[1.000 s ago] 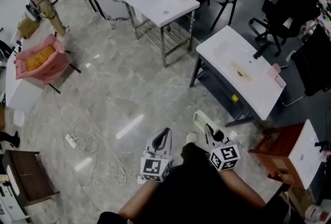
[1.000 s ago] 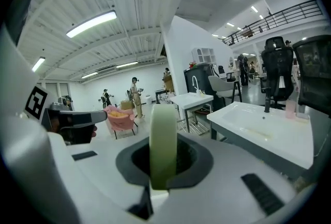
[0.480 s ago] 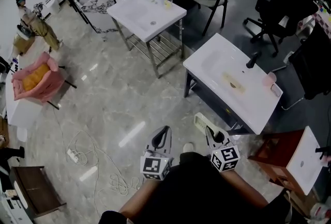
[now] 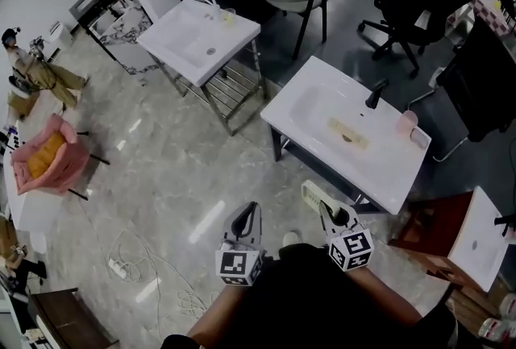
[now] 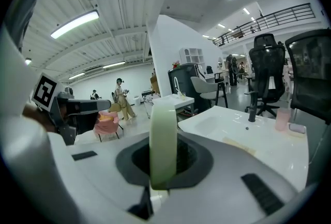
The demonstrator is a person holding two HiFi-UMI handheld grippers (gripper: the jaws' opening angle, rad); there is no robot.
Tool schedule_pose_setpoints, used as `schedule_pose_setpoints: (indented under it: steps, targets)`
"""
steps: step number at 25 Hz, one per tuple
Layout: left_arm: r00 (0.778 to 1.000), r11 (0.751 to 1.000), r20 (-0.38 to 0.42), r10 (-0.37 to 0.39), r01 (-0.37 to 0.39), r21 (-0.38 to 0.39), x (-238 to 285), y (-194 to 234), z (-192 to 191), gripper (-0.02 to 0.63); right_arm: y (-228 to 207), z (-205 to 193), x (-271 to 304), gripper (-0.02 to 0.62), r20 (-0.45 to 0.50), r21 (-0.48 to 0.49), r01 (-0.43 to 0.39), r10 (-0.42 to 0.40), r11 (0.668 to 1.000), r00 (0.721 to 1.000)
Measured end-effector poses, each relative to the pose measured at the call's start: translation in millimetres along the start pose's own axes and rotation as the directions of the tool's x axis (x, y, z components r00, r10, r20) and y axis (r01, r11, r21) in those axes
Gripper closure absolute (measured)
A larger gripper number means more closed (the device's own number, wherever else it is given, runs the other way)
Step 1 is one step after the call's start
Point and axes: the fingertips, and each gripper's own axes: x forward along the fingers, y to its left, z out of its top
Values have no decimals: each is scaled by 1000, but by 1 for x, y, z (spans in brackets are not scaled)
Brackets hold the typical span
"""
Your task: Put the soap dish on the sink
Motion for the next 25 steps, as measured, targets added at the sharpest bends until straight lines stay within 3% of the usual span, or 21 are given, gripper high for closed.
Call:
schedule_pose_setpoints:
  steps: [9, 18, 23, 25]
  targets:
    - [999, 999, -31, -43, 42, -19, 26, -11, 1, 588, -42, -9, -13, 583, -13, 29, 85, -85, 996, 996]
    - [986, 987, -48, -160, 160, 11, 75, -19, 3, 588, -63, -14, -12, 583, -30, 71, 188, -186, 980, 982]
    - [971, 963, -29, -239, 241, 121, 113, -13, 27, 588, -71, -11, 15, 583, -48, 132, 236, -232, 963, 972]
    - [964, 955, -20, -267, 267, 129, 132, -6, 37, 588, -75, -2, 34, 583, -50, 139, 242, -237, 960, 970]
